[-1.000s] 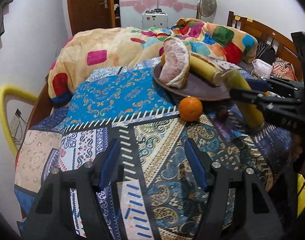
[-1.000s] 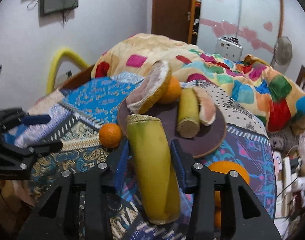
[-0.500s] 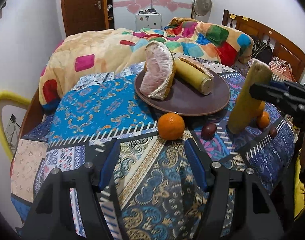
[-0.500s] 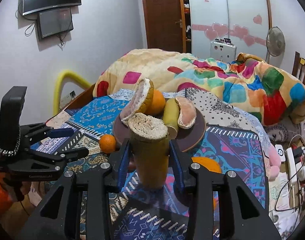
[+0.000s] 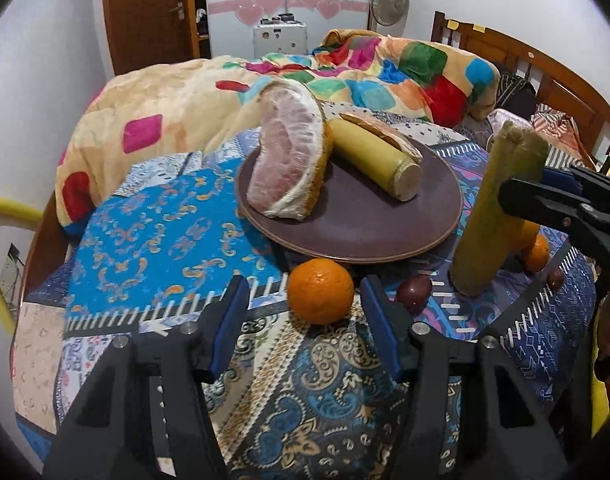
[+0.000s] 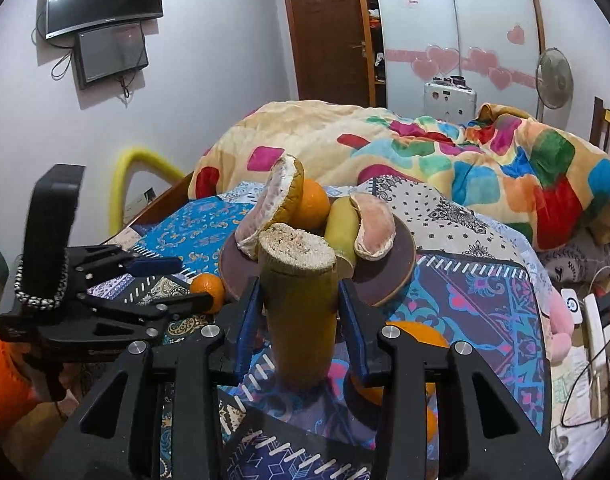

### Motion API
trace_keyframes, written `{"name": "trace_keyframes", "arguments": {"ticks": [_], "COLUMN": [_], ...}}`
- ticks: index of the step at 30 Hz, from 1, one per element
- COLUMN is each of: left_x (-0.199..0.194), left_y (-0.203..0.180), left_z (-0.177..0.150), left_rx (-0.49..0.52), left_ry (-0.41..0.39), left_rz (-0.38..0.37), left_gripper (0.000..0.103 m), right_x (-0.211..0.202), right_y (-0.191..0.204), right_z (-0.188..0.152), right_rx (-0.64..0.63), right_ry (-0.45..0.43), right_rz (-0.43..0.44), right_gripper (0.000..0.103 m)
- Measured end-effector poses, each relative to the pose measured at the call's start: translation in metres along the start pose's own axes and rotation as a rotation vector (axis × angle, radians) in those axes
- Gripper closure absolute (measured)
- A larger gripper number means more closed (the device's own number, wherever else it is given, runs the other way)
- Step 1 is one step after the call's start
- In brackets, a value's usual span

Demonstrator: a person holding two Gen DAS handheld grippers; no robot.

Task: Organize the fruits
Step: 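Lower the large yellow banana onto the plate and open the right gripper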

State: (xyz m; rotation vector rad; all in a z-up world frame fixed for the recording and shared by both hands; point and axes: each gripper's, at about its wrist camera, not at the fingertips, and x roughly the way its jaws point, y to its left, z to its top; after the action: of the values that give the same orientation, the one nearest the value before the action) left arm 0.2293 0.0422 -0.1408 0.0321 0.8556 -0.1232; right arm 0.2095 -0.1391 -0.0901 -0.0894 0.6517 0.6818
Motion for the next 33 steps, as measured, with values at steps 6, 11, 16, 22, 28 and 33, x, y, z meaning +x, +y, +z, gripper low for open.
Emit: {"name": "trace_keyframes", "arguments": {"ticks": [6,11,16,22,28,33], "left_x": [0.008,0.001,-0.018,-0.026,-0.014,0.003], "left_y": [-0.004,-0.006,-0.005,-0.004,-0.001,0.003], "left_z": [0.002,0.002,0.012,0.028,0.037,0.040], "left_rx": [0.003,0.010,0.004,-0.002,0.005,-0.001], "left_ry": [0.024,0.011,-0.043,-0.090,-0.085,-0.053], "left_rz": [-0.038,-0.021,-0.019,-0.006,0.007,0.005], "left_gripper": [0.066,0.066,0.066,0.066,0.066,0.066], "right_x": [-0.001,-0.005,-0.015,-0.017,0.002,0.020], "right_y": [-0.002,-0.001,0.001,0.006,0.010,0.007], "right_z": [0.002,0.004,0.014,0.028,0.036,0.040], "right_rx": [0.003,-0.002,-0.006,-0.014,-0.026,-0.021], "right_ry": [0.006,0.004,-0.021,-0.049,-0.025,-0.002], "right_rz": [0.008,0.002,0.006,0.010,0.016,0.014], "right_gripper": [0.068,0.068,0.068,0.068,0.068,0.068]}}
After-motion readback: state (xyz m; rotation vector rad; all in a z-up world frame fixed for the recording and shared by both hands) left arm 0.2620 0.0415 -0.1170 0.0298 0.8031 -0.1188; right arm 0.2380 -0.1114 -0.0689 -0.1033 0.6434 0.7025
